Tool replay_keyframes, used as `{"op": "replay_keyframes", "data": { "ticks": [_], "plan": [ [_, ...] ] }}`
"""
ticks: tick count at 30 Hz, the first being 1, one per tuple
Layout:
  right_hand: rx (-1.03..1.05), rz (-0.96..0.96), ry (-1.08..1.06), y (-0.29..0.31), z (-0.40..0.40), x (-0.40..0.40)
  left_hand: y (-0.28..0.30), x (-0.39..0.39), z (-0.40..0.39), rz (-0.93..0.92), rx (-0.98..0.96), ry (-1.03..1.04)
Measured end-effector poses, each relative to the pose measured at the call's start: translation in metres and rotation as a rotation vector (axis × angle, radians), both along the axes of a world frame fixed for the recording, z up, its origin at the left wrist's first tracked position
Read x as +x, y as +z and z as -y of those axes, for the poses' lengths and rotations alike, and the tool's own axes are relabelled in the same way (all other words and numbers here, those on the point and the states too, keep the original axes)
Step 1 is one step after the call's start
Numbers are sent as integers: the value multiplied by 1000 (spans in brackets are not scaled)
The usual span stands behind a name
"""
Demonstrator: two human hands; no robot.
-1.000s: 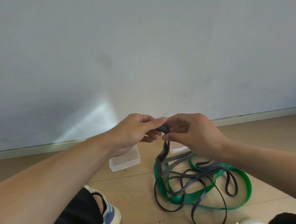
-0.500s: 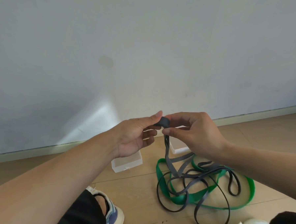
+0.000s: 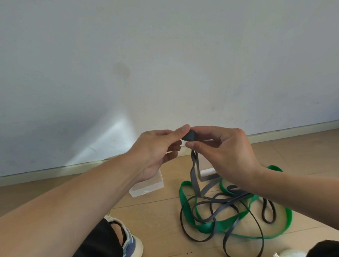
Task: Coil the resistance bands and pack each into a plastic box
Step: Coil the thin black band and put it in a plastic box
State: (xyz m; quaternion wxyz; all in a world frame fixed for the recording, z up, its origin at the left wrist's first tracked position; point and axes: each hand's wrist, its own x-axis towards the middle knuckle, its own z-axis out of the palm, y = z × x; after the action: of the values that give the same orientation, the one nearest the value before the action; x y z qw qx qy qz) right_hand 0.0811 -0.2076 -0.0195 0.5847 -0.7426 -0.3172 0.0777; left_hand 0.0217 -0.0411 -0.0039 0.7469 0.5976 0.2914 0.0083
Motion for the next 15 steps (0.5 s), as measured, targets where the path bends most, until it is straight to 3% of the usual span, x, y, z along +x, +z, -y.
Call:
{"op": "replay_keyframes", "data": {
  "ticks": [3,8,15],
  "plan": [
    [-33,103,3,2,2,5,1,-3,-2,36,138,-75],
    [-79,468,35,-5,2,10,3,-9,5,48,446,-234],
    [-71,607,85,-15,1,21,6,-6,1,13,406,-312]
  ]
}}
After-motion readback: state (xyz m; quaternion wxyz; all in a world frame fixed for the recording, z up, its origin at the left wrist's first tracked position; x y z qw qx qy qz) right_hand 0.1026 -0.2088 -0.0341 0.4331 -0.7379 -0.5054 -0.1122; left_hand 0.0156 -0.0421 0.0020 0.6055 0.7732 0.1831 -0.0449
